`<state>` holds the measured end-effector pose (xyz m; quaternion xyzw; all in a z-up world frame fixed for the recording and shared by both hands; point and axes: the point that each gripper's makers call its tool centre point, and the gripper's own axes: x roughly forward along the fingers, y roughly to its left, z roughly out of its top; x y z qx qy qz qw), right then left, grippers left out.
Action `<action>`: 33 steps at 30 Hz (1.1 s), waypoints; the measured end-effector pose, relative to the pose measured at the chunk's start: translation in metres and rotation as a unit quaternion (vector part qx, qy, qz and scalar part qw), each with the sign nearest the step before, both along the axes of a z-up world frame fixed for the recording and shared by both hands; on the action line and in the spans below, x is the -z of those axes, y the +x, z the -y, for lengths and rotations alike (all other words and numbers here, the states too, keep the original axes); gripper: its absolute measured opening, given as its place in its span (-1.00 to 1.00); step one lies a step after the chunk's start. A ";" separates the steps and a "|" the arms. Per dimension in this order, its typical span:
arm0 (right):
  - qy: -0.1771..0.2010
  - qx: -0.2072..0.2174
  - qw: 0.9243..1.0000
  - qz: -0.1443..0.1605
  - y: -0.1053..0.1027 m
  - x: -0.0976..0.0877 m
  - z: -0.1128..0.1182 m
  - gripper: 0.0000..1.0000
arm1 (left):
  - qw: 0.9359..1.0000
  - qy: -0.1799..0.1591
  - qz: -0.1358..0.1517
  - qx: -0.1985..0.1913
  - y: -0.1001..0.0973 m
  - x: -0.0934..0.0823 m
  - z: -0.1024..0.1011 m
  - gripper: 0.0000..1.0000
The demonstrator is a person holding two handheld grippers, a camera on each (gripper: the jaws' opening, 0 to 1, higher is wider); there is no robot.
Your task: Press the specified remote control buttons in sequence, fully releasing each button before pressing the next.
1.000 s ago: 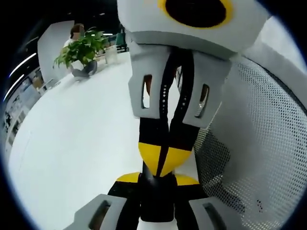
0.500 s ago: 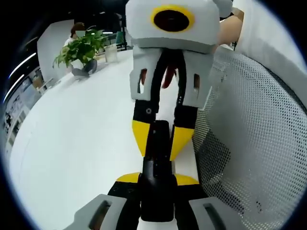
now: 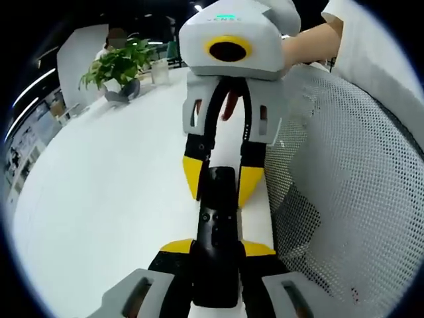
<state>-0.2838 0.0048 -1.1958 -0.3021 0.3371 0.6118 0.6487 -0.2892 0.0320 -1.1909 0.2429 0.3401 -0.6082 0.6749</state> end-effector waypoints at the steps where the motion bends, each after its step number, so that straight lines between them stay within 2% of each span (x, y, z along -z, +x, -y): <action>1: 0.000 0.000 1.000 0.000 0.000 0.000 0.000 -0.56 | 1.000 -0.008 -0.011 -0.002 -0.001 -0.001 0.002 -0.30; 2: 0.000 -0.001 1.000 0.000 0.000 0.000 0.000 -0.56 | 1.000 -0.009 -0.013 -0.007 0.000 -0.002 0.001 -0.21; 5: 0.002 0.001 1.000 -0.002 0.001 0.000 0.000 -0.57 | 0.998 -0.046 -0.003 -0.033 0.003 -0.013 0.003 -0.08; 7: 0.004 0.001 1.000 -0.002 0.001 0.000 0.000 -0.57 | 0.995 -0.076 -0.005 -0.069 0.007 -0.026 0.002 0.03; 8: 0.006 0.002 1.000 -0.003 0.001 0.000 0.000 -0.57 | 0.992 -0.094 0.004 -0.084 0.011 -0.034 0.001 0.08; 13: 0.008 0.006 1.000 -0.002 0.000 0.000 0.000 -0.57 | 0.981 -0.131 0.034 -0.137 0.021 -0.065 -0.012 0.25; 15: 0.008 0.006 1.000 0.001 0.000 0.000 -0.001 -0.56 | 0.971 -0.169 0.037 -0.168 0.023 -0.085 -0.017 0.30; 18: 0.006 0.010 1.000 0.003 0.000 0.000 0.000 -0.55 | 0.945 -0.244 0.049 -0.214 0.026 -0.122 -0.026 0.41; 20: 0.006 0.015 1.000 -0.001 0.000 0.000 0.000 -0.54 | 0.931 -0.264 0.056 -0.246 0.029 -0.135 -0.034 0.55; 21: 0.007 0.020 1.000 -0.006 0.000 0.000 0.000 -0.53 | 0.921 -0.285 0.069 -0.258 0.030 -0.147 -0.039 0.62; 22: 0.006 0.021 1.000 -0.006 0.000 0.000 0.001 -0.53 | 0.916 -0.294 0.082 -0.262 0.031 -0.154 -0.042 0.68; 23: 0.004 0.023 1.000 -0.007 0.000 0.000 0.003 -0.52 | 0.907 -0.302 0.102 -0.274 0.033 -0.163 -0.048 0.70; 25: 0.004 0.031 0.999 -0.019 0.000 -0.002 0.006 -0.49 | 0.895 -0.312 0.130 -0.291 0.035 -0.174 -0.056 0.78; 27: 0.005 0.035 0.999 -0.019 0.000 -0.003 0.008 -0.48 | 0.884 -0.317 0.147 -0.311 0.037 -0.182 -0.063 0.84; 28: 0.006 0.038 0.999 -0.020 0.000 -0.004 0.009 -0.48 | 0.873 -0.326 0.159 -0.326 0.039 -0.188 -0.069 0.88; 30: 0.008 0.052 0.998 -0.024 0.001 -0.006 0.012 -0.47 | 0.861 -0.328 0.175 -0.348 0.041 -0.195 -0.079 0.93; 32: 0.007 0.064 0.997 -0.033 0.001 -0.006 0.014 -0.42 | 0.845 -0.330 0.189 -0.377 0.042 -0.201 -0.091 0.98; 33: 0.009 0.066 0.997 -0.033 0.002 -0.006 0.015 -0.42 | 0.834 -0.333 0.200 -0.392 0.043 -0.206 -0.095 0.98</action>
